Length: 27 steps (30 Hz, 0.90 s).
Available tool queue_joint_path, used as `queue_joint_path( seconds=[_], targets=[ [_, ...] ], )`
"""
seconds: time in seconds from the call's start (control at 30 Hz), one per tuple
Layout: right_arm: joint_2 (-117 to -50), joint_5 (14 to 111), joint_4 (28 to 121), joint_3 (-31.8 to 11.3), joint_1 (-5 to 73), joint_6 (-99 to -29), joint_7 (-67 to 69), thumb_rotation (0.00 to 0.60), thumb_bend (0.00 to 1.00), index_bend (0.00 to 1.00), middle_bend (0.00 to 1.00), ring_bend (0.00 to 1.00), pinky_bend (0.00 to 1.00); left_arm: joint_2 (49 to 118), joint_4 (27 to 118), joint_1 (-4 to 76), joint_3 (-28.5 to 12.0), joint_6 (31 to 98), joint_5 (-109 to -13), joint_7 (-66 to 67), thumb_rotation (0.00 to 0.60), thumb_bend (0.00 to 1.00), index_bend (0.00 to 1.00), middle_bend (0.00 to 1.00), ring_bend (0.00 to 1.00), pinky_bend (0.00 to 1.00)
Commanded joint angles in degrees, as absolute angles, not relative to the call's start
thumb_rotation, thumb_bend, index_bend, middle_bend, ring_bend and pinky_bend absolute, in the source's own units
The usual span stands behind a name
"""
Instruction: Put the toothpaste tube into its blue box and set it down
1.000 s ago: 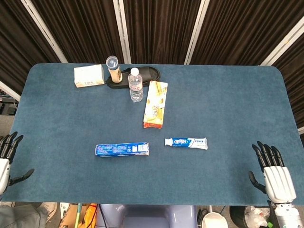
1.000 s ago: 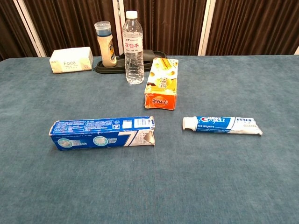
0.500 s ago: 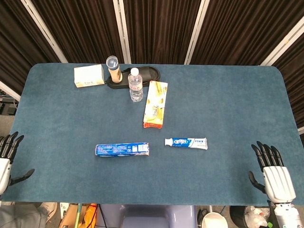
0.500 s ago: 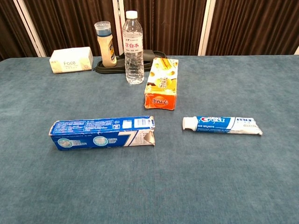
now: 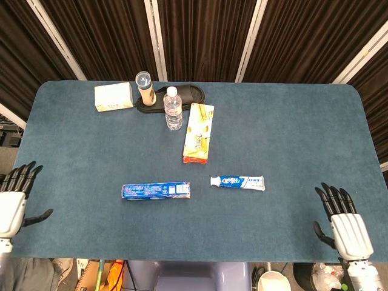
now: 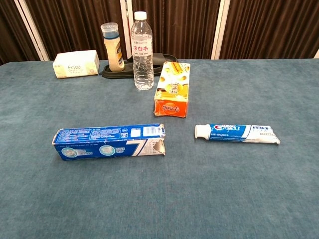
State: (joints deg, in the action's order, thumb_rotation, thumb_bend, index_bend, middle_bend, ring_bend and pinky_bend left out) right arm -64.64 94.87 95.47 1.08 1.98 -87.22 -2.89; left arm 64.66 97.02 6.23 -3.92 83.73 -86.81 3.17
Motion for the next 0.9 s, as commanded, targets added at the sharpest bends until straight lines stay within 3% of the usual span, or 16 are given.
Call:
queue_joint_path(
  seconds=[0.03, 0.3, 0.9],
  targets=[
    [-64.55, 94.81, 95.55, 1.13, 2.0, -87.12, -2.66, 0.6, 0.4, 0.0, 0.0, 0.0, 0.0, 64.38, 101.74, 10.54, -6.06, 76.63, -81.86, 7.62, 0.6, 0.13, 0.02, 0.01, 0.03, 0.11],
    [-64.42, 94.7, 95.52, 1.15, 2.13, -86.92, -1.84, 0.6, 0.4, 0.0, 0.0, 0.0, 0.0, 69.04, 107.35, 19.51, -9.63, 65.53, -70.31, 21.25, 0.6, 0.13, 0.11, 0.17, 0.19, 0.3],
    [-64.25, 95.02, 95.68, 1.29, 2.49, -86.58, -0.5, 0.6, 0.4, 0.0, 0.0, 0.0, 0.0, 85.54, 106.33, 31.37, -12.55, 64.19, -51.84, 41.1, 0.6, 0.22, 0.19, 0.27, 0.24, 0.31]
  ],
)
